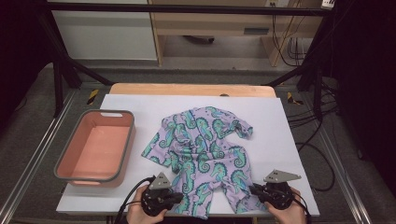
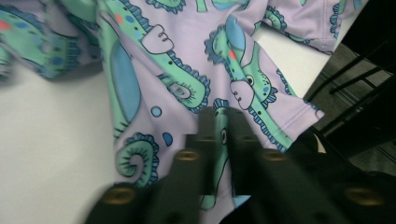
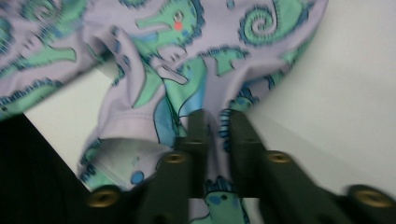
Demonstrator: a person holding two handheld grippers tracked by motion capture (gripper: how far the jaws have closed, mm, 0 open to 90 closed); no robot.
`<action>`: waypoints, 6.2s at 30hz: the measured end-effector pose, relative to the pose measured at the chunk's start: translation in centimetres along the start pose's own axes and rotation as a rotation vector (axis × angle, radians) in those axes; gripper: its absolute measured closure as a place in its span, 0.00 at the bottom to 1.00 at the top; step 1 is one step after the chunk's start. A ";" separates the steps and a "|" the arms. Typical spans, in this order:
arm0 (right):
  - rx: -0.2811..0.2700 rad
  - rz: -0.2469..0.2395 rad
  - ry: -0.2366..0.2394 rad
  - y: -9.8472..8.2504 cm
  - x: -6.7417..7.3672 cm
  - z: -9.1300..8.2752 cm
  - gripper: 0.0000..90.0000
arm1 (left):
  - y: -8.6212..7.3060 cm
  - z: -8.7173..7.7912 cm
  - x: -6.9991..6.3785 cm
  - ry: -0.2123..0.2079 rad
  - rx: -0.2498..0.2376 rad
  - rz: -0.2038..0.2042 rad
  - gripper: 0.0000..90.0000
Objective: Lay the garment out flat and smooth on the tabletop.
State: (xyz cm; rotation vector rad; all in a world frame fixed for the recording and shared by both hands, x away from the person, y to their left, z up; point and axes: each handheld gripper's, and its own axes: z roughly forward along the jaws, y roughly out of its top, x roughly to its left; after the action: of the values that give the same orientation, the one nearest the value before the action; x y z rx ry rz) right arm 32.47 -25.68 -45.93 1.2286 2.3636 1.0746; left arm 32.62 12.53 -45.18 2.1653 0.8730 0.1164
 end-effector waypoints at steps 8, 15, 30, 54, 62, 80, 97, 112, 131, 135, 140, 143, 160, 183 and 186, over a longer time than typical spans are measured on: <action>-0.120 -0.057 0.083 2.8 2.4 2.1 0.51 | 0.5 0.4 3.9 0.074 0.000 -0.070 0.56; -0.054 -0.111 0.170 4.3 4.8 7.1 0.61 | -0.5 1.2 3.4 0.025 0.045 -0.082 0.97; -0.082 -0.122 0.220 4.5 5.8 5.1 0.65 | -2.8 -2.1 3.3 0.042 -0.023 -0.121 0.66; 0.060 0.005 0.055 -0.6 0.2 -0.2 0.97 | -3.4 -1.0 3.1 -0.047 -0.015 -0.139 0.94; -0.051 -0.009 -0.006 1.0 0.0 1.8 0.52 | -1.8 0.0 4.0 0.007 -0.038 -0.161 0.66; -0.054 0.032 0.047 0.2 0.4 1.4 0.65 | -2.9 -1.9 4.7 0.002 -0.042 -0.122 0.67; -0.022 0.059 0.032 1.3 -0.9 2.5 0.99 | -1.3 0.3 6.1 0.044 -0.032 -0.175 0.99; 0.002 0.022 -0.068 1.7 -1.6 3.5 0.89 | -0.8 1.3 6.0 0.074 -0.055 -0.159 0.73; -0.181 0.121 -0.255 9.3 -10.1 8.3 0.51 | -1.4 1.6 5.9 0.097 -0.067 -0.085 0.98; -0.160 0.134 -0.274 10.3 -11.5 10.2 0.49 | -1.4 1.6 5.8 0.102 -0.068 -0.082 0.98; -0.101 0.124 -0.262 10.5 -12.0 12.1 0.84 | -1.4 1.6 5.7 0.110 -0.065 -0.063 0.98; -0.110 0.111 -0.248 10.7 -12.0 11.2 0.97 | -1.5 1.6 5.7 0.106 -0.067 -0.065 0.98; -0.166 0.052 -0.145 10.8 -9.8 4.4 0.63 | -1.3 1.6 6.0 0.083 -0.064 -0.098 0.99; -0.187 0.093 -0.396 11.6 -13.8 6.6 0.62 | -1.4 1.5 6.1 0.078 -0.072 -0.089 0.99; -0.186 0.105 -0.366 10.9 -13.2 6.8 0.51 | -1.3 1.4 6.2 0.071 -0.074 -0.098 0.99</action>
State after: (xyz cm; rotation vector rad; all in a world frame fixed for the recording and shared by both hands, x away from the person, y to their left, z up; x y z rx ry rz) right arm 50.56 -28.75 -44.03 1.3590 1.9028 0.9774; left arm 37.14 16.08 -48.27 2.0566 0.9986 0.1750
